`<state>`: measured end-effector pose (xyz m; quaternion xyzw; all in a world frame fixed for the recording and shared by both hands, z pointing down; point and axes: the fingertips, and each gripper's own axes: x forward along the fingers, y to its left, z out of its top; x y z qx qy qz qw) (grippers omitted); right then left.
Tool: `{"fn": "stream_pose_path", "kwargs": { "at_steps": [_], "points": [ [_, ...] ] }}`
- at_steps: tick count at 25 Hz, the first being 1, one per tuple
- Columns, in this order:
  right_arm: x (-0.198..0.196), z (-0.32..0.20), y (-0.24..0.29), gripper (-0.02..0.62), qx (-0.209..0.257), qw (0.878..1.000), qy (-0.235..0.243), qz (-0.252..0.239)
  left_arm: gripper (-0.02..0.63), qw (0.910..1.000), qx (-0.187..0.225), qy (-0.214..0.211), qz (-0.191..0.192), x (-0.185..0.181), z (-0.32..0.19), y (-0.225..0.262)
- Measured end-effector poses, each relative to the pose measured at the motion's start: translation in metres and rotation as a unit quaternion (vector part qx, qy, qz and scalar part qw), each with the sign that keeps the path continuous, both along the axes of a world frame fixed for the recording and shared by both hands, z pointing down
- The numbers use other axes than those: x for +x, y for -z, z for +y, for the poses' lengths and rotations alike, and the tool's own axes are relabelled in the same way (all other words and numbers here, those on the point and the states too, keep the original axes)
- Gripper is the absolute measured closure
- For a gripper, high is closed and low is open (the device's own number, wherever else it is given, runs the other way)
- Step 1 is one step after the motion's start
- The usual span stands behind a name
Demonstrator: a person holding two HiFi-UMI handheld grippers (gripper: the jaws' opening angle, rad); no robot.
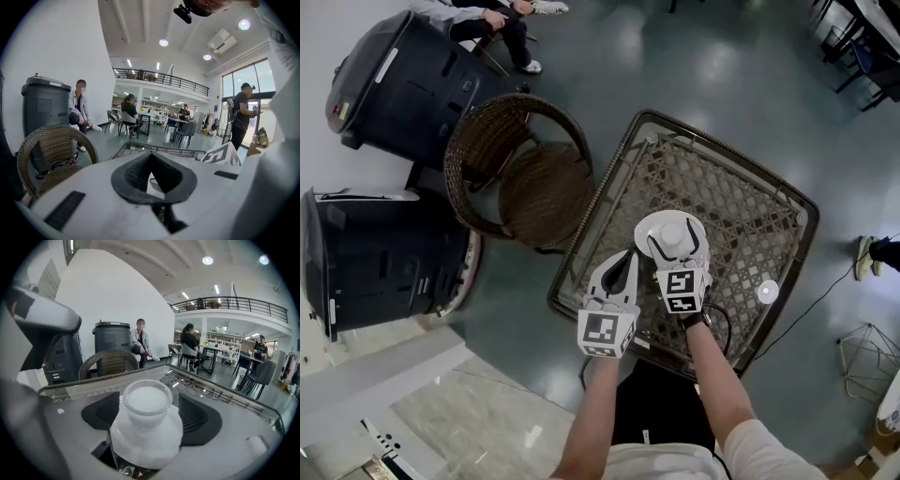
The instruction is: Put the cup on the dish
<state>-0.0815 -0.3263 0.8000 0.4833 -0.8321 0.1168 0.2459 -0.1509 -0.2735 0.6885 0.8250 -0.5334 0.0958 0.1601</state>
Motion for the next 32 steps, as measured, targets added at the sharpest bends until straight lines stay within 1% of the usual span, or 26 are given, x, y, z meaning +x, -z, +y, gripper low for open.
{"fn": "stream_pose_path", "kwargs": {
  "at_steps": [3, 5, 8, 10, 13, 17, 21, 27, 32],
  "points": [
    [0.012, 0.003, 0.018, 0.21, 0.005, 1.0, -0.01, -0.012, 0.603, 0.9999, 0.013, 0.004, 0.001, 0.0, -0.003, 0.015],
    [0.018, 0.013, 0.032, 0.215, 0.004, 1.0, -0.015, -0.019, 0.603, 0.9999, 0.014, 0.008, 0.002, -0.001, 0.002, 0.022],
    [0.021, 0.043, 0.057, 0.27, 0.002, 0.999, -0.024, -0.024, 0.603, 1.0, 0.006, 0.004, -0.006, 0.002, 0.019, 0.035],
    [0.023, 0.051, 0.08, 0.304, 0.012, 0.999, -0.032, -0.031, 0.603, 0.9998, 0.014, -0.004, -0.014, 0.007, 0.021, 0.048],
    [0.029, 0.052, 0.121, 0.336, 0.044, 0.997, -0.041, -0.051, 0.603, 0.9991, 0.037, -0.007, -0.019, 0.013, 0.019, 0.071],
    [0.043, 0.065, 0.173, 0.366, 0.079, 0.993, -0.06, -0.071, 0.603, 0.998, 0.053, -0.008, -0.035, 0.013, 0.029, 0.102],
    [0.053, 0.081, 0.227, 0.416, 0.114, 0.987, -0.073, -0.089, 0.603, 0.997, 0.069, -0.002, -0.036, 0.013, 0.041, 0.136],
    [0.054, 0.109, 0.308, 0.513, 0.181, 0.975, -0.07, -0.105, 0.603, 0.9935, 0.109, -0.01, -0.033, 0.024, 0.061, 0.191],
    [0.052, 0.127, 0.363, 0.551, 0.229, 0.965, -0.061, -0.108, 0.603, 0.989, 0.146, -0.008, -0.021, 0.029, 0.075, 0.234]
  ]
}}
